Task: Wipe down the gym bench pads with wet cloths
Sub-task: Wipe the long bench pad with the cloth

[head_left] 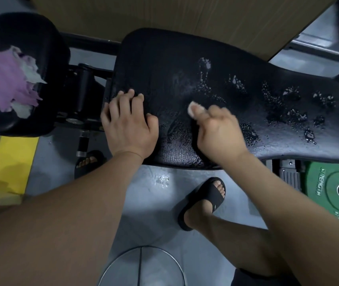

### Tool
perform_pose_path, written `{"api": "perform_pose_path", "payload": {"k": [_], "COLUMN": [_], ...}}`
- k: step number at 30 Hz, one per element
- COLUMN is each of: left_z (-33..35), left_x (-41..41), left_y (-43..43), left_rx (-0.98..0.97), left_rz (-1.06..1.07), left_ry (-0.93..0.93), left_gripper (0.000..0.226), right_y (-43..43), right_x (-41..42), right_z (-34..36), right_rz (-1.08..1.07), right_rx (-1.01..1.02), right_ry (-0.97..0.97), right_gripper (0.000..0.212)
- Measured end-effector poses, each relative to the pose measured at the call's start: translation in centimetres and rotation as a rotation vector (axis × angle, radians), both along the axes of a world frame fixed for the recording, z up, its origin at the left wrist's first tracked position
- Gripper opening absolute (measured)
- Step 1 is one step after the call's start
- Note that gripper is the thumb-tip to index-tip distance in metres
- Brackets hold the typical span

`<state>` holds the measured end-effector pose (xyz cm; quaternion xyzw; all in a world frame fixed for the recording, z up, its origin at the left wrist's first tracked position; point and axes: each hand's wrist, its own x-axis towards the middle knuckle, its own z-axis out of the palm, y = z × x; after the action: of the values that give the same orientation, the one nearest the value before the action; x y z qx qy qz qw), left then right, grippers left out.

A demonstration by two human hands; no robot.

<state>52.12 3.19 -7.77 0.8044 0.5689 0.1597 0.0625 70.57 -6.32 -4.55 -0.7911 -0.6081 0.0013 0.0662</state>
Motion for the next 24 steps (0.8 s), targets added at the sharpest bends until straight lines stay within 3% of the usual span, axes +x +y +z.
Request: {"api": "perform_pose_path", "payload": {"k": [3,8,14,20,22,24], "left_z": [-0.1,-0.1,-0.1,0.0,-0.1,-0.1], "left_x": [0.0,0.0,0.0,0.1,0.1,0.0], "left_y": [0.0,0.0,-0.1,0.0,-0.1,-0.1], "left_rx": [0.000,0.003,0.008,0.005,0.004,-0.003], "left_rz": [0.000,0.007,0.004,0.005,0.003,0.001], "left_ry": [0.002,0.016,0.014,0.022,0.020,0.012], "left_gripper": [0.049,0.050,0.049,0.049,0.049,0.049], "right_y": [0.5,-2.3,2.1,-3.5,-2.3,-0.1], "right_x": [-1.4,-4.2,0.6,-3.4,-2.1,-0.1], "right_z": [0.0,0.6,-0.1,0.3,0.4,0.1], "right_rz": [-0.055,0.331,0.019,0.371,0.358,0.197], "right_rx": [-0.001,-0.092,-0.009,-0.074,-0.070,-0.037], "right_ry": [0.034,0.063,0.020,0.083,0.035,0.007], "right_gripper": [0.057,0.060,0.055,0.058,0.057,0.056]}}
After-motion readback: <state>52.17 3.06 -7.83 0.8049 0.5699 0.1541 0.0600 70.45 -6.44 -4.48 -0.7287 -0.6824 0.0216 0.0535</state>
